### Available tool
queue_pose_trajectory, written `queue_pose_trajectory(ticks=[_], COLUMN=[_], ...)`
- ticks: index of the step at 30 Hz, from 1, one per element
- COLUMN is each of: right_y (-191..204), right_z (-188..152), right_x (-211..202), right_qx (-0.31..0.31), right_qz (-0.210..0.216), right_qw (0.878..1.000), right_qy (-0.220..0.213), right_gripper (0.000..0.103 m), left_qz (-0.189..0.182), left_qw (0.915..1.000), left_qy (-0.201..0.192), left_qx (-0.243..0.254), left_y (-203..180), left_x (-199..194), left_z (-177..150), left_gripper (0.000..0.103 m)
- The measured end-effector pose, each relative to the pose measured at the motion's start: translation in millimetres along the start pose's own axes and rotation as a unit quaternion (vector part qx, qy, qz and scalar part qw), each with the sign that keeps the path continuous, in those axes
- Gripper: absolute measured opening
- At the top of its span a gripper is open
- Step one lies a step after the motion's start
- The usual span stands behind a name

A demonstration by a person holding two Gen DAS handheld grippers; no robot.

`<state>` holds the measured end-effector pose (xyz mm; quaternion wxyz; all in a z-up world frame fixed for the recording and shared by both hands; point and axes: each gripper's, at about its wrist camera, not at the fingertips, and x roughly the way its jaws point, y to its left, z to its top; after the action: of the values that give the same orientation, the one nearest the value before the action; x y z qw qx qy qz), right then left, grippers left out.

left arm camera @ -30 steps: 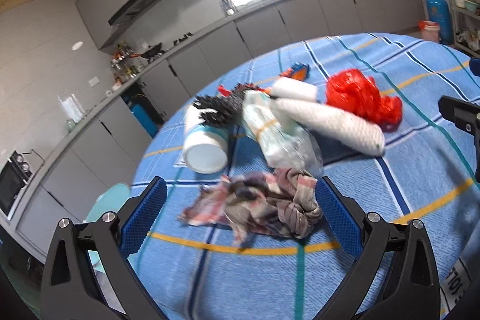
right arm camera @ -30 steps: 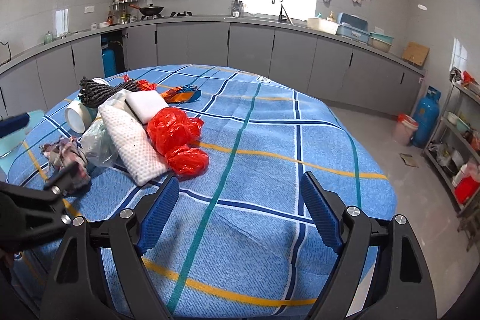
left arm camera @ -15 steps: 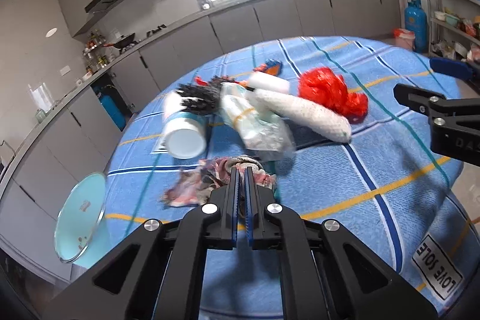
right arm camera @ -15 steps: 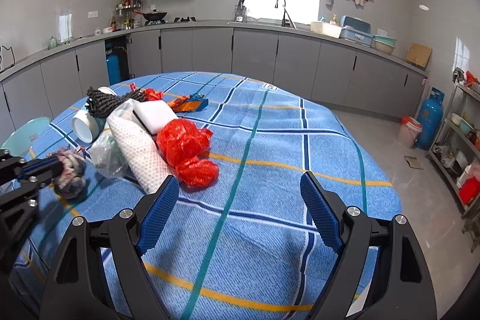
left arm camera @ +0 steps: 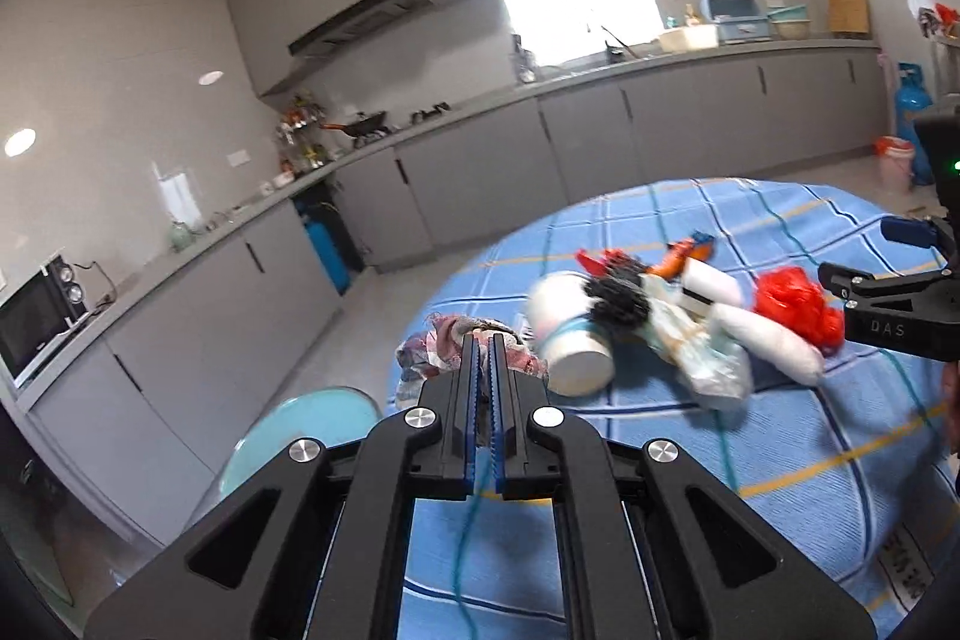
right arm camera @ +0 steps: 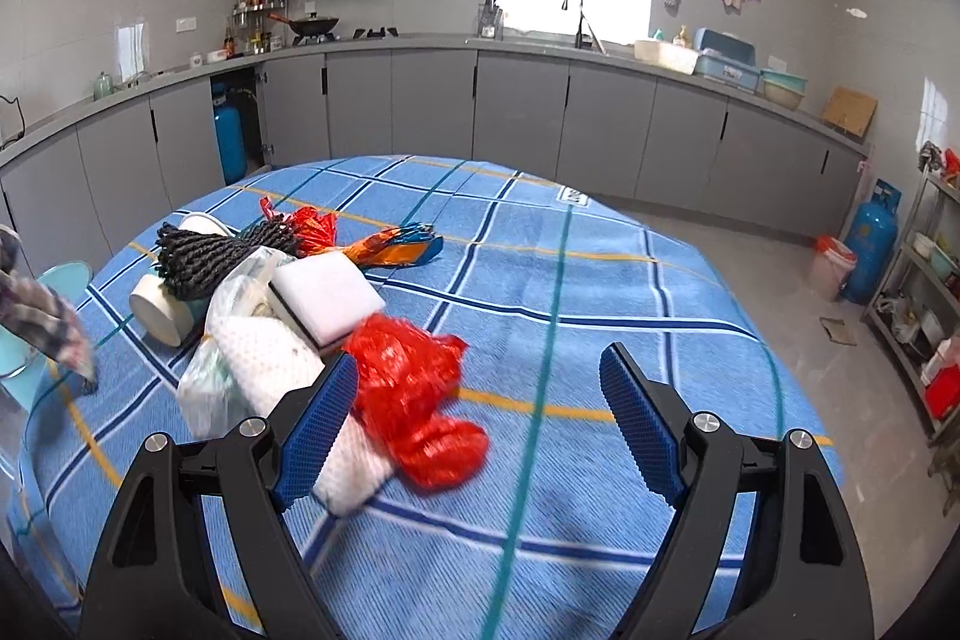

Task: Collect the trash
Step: 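Grasp the patterned cloth with the left tool while the right tool grasps the red plastic bag, then carry the patterned cloth and red bag over the light-blue bin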

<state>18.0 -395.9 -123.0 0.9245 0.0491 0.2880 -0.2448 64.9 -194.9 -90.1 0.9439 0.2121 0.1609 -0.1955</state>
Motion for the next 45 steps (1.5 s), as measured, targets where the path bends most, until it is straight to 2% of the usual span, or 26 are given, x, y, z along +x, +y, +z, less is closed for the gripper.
queue_pose_trajectory(ticks=[2, 4, 8, 9, 10, 11, 13, 20, 28, 31, 45], right_y=[4, 8, 13, 14, 15, 16, 18, 23, 55, 69, 133], right_z=[3, 4, 1, -1, -3, -5, -5, 15, 35, 38, 53], right_x=[7, 17, 33, 37, 40, 40, 36, -1, -42, -49, -66], right_qx=[-0.004, -0.007, -0.011, -0.010, -0.010, -0.012, -0.015, -0.028, -0.066, -0.080, -0.114], right_qz=[0.003, 0.011, 0.026, 0.033, 0.041, 0.045, 0.045, 0.028, 0.041, 0.050, 0.101], right_qw=[1.000, 1.000, 0.998, 0.997, 0.996, 0.995, 0.996, 0.999, 0.996, 0.995, 0.986], right_qy=[0.010, 0.027, 0.062, 0.071, 0.079, 0.083, 0.077, 0.019, -0.040, -0.046, -0.069], right_gripper=[0.080, 0.068, 0.052, 0.042, 0.025, 0.015, 0.009, 0.008, 0.008, 0.008, 0.008], left_qz=[0.003, 0.003, 0.003, 0.002, 0.002, 0.005, 0.008, 0.036, 0.079, 0.115, 0.164], left_qw=[1.0000, 0.9999, 0.9995, 0.9994, 0.9993, 0.9992, 0.9991, 0.9985, 0.9953, 0.9922, 0.9839], left_qy=[0.003, 0.009, 0.018, 0.020, 0.023, 0.023, 0.022, -0.001, -0.009, -0.019, 0.015], left_qx=[-0.006, -0.011, -0.025, -0.028, -0.031, -0.032, -0.036, -0.042, -0.054, -0.044, -0.069], left_y=[5, 9, 17, 19, 22, 24, 30, 55, 87, 95, 138], left_x=[4, 9, 17, 20, 22, 23, 23, 9, -2, -6, 12], left_z=[0, -2, -6, -6, -6, -7, -6, 1, 4, 5, -12], left_gripper=[0.003, 0.003, 0.003, 0.003, 0.003, 0.003, 0.003, 0.003, 0.003, 0.003, 0.003])
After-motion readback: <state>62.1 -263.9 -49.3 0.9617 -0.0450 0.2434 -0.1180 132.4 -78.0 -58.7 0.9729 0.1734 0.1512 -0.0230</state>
